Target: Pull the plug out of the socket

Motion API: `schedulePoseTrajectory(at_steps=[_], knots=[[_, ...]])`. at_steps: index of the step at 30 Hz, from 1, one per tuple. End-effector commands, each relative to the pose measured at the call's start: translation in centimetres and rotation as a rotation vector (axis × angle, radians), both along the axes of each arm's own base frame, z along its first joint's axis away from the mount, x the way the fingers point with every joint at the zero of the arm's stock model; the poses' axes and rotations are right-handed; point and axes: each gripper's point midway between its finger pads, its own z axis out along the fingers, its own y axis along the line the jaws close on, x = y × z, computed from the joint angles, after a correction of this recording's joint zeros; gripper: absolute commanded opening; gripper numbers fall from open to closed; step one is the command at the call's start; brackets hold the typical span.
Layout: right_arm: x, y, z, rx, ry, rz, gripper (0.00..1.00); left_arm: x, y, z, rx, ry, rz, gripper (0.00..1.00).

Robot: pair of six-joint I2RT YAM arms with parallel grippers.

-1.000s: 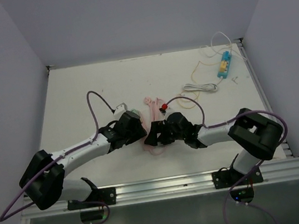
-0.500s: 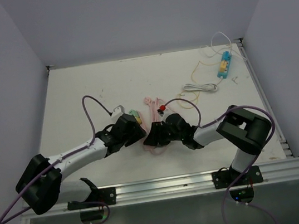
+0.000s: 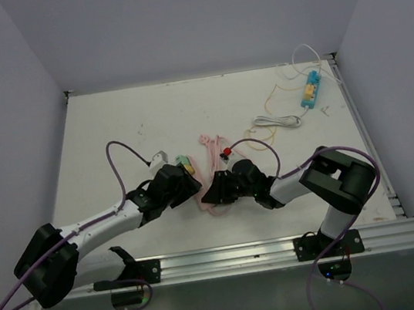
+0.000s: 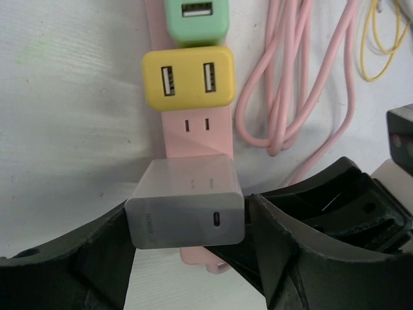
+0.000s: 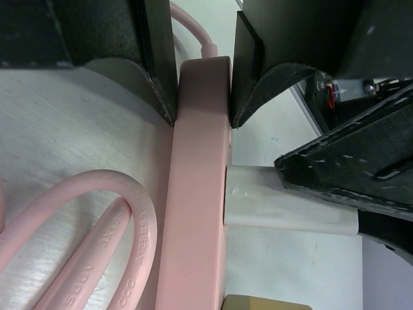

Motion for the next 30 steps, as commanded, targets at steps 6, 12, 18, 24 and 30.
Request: schedulePoseTrajectory(at_steps=[6, 12, 18, 24, 30], knots=[[-0.1, -0.8, -1.3, -0.042, -0.012, 0.009, 0.00, 2.2, -1.2, 3.9, -0.132, -0.122, 0.043, 0.92], [-0.1, -0.8, -1.4, -0.048, -0.015, 0.015, 0.00, 2.7, -0.9, 3.7, -0.127, -0.116, 0.052, 0.92], [-0.2, -1.0, -1.5, -0.054, -0.017, 0.018, 0.00, 2.6, -0.6, 2.6, -0.123, -0.084, 0.050, 0.84], [-0.1, -0.9, -1.4, -0.052, -0.020, 0.017, 0.00, 1.9, -1.0, 1.8, -0.134, -0.045, 0.018, 0.79], [0.0, -0.9, -1.4, -0.052, -0.019, 0.016, 0.00, 1.8, -1.9, 1.3, -0.153, -0.030, -0.014, 0.74]])
